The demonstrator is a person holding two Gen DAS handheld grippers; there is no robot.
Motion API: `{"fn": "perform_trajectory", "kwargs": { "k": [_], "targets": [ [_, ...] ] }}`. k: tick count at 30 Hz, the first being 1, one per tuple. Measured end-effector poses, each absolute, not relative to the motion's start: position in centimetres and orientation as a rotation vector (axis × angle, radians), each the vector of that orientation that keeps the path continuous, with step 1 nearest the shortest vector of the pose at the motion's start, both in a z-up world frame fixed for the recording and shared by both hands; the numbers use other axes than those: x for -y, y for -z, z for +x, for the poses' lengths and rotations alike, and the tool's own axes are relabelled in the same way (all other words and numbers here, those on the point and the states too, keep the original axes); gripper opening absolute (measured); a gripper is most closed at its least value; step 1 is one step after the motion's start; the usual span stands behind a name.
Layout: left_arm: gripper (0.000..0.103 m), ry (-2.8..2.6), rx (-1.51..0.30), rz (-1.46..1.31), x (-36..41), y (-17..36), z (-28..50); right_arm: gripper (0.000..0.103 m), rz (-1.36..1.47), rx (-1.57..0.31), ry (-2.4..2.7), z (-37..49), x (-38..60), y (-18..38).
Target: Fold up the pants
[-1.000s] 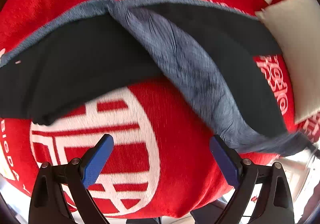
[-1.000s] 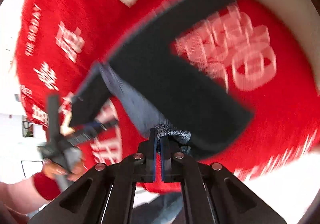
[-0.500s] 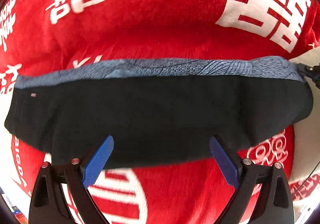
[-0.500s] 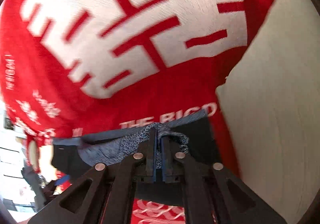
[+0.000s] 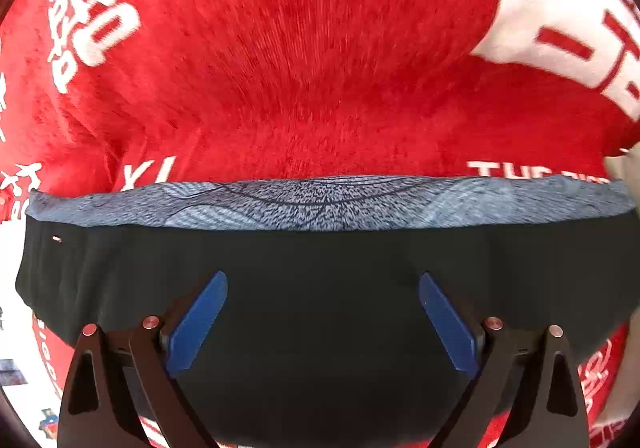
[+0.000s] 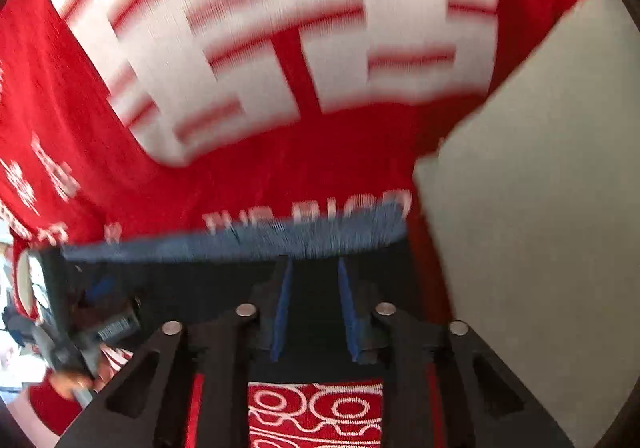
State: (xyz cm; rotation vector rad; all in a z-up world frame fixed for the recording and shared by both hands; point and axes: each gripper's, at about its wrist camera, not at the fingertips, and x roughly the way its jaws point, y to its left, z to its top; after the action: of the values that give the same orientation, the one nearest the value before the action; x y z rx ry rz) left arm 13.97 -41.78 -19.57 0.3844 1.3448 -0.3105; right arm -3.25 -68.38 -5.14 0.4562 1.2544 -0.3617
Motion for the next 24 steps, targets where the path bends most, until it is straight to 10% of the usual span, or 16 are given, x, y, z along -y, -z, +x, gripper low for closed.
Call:
{"fn": "perform_trajectory", "kwargs": {
  "k": [9,14,18,24],
  "targets": [
    [0.103,0.293,-1.359,0.289,41.5,21.7,17.2,0.016,0.346,-1.289,0.455,-1.5,70.6,11.8],
    [0.103,0.219,-1.298,0.257,39.7,19.2,19.1,0.023,0.39,-1.288,0.471,-1.7,70.1,10.0],
    [0.103,0.148,-1.362,0.301,37.9,22.6,21.1,0.051,0.348,-1.279,0.413,-2.6,67.3,9.7],
    [0.103,0.146,-1.342,0.278,35.9,20.5,21.5,0.051,0.371,-1.276,0.436,-4.9,66.0,10.5]
  ]
}}
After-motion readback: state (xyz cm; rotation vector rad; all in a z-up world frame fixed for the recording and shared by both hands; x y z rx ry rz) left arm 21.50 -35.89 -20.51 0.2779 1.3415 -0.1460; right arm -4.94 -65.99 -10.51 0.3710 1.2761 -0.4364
